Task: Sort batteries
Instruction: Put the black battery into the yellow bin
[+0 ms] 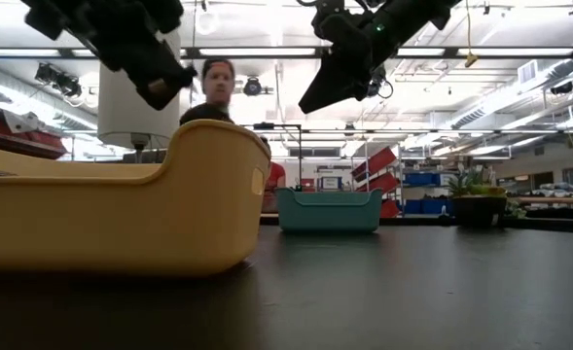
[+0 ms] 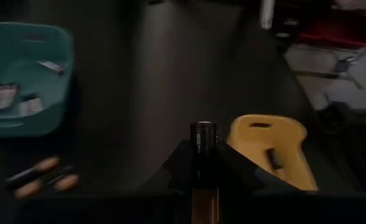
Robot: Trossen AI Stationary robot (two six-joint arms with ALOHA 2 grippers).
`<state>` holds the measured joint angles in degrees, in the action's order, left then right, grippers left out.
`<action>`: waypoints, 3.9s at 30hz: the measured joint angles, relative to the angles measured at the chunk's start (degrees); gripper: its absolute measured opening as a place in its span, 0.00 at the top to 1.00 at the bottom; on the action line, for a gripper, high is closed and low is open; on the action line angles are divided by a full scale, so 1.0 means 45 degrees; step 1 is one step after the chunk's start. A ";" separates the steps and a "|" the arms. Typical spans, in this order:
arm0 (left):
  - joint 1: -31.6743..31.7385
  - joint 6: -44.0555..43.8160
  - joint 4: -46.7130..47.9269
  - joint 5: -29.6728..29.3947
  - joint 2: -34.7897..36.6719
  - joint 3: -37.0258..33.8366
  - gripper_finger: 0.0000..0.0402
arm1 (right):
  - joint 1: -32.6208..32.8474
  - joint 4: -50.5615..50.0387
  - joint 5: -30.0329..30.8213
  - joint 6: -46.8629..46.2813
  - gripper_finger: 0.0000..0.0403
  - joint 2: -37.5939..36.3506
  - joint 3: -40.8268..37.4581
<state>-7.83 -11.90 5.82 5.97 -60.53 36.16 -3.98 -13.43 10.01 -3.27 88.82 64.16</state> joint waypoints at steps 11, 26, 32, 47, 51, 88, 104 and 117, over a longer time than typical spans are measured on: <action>-0.2203 -0.1747 -0.1034 -0.1433 -0.0981 0.0010 0.86 | 0.1160 0.1449 0.0522 -0.1148 0.77 0.0010 -0.1033; -0.3867 -0.4840 -0.4620 -0.0789 -0.4244 0.0015 0.86 | 0.2293 0.4158 0.0791 -0.2346 0.77 0.0019 -0.3177; -0.4503 -0.5316 -0.4233 -0.2131 -0.5414 0.0356 0.69 | 0.2855 0.4739 0.1095 -0.2285 0.77 0.0019 -0.3177; -0.5719 -0.3816 0.3276 -0.7844 -0.5430 0.5210 0.57 | 0.4780 0.3778 0.2684 -0.2563 0.77 0.0019 -0.3177; -0.5605 -0.3339 0.4450 -0.8512 -0.5268 0.5448 0.61 | 0.5466 0.3282 0.3197 -0.3073 0.77 0.0015 -0.3172; 0.2568 0.5889 0.4769 -0.3072 -0.7119 0.4097 0.57 | 1.0023 -0.1689 0.7535 -1.0719 0.77 -0.1855 -0.4223; 0.2549 0.7621 0.5553 -0.3198 -0.9636 0.5533 0.60 | 1.0013 -0.1136 0.7530 -1.0801 0.77 -0.1855 -0.4702; 0.2414 0.6938 0.6085 -0.3249 -0.9601 0.5627 0.88 | 1.0003 -0.1010 0.7530 -1.0677 0.77 -0.1851 -0.4702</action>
<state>3.04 19.32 33.20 -8.65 -103.74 61.48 41.04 -17.98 43.90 -51.32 80.49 43.00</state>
